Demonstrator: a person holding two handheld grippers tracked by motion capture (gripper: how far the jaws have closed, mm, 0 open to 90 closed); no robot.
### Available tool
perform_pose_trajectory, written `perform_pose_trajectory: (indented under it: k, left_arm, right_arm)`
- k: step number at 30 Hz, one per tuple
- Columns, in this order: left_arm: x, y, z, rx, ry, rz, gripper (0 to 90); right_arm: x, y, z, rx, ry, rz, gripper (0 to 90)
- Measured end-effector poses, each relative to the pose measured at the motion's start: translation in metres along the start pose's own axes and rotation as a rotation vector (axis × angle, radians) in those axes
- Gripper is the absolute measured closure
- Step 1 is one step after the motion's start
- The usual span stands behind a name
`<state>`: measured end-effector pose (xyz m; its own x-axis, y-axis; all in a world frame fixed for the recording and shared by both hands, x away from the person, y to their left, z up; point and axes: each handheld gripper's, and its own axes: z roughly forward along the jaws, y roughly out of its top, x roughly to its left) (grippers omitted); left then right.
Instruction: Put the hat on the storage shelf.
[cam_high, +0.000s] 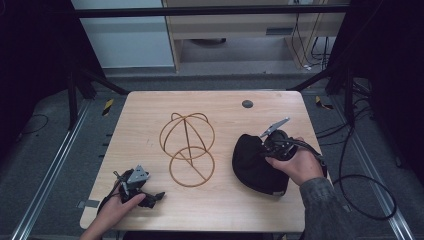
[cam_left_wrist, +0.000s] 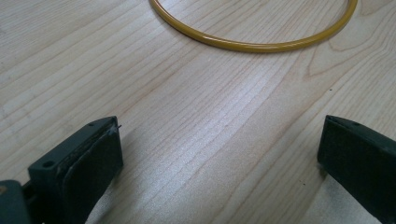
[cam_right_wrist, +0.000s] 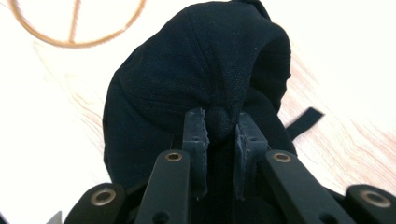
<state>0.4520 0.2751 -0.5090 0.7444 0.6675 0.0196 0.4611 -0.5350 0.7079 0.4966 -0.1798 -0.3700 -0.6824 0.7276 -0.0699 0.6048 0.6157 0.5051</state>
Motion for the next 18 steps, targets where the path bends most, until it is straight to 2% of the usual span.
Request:
perform_pose_trajectory:
  k: [3, 4, 5, 18]
  left_arm:
    - [0.000, 0.000, 0.000, 0.000, 0.001, -0.001, 0.0]
    - [0.000, 0.000, 0.000, 0.000, 0.001, -0.001, 0.0]
    - [0.000, 0.000, 0.000, 0.000, 0.001, 0.000, 0.0]
    - [0.000, 0.000, 0.000, 0.000, 0.001, -0.001, 0.0]
  right_arm:
    - [0.001, 0.001, -0.013, -0.049, 0.002, 0.002, 77.9]
    - [0.001, 0.001, -0.013, -0.049, 0.002, 0.002, 77.9]
    - [0.001, 0.001, -0.020, -0.079, 0.001, 0.008, 78.0]
    - [0.001, 0.001, -0.051, -0.192, 0.001, 0.029, 78.2]
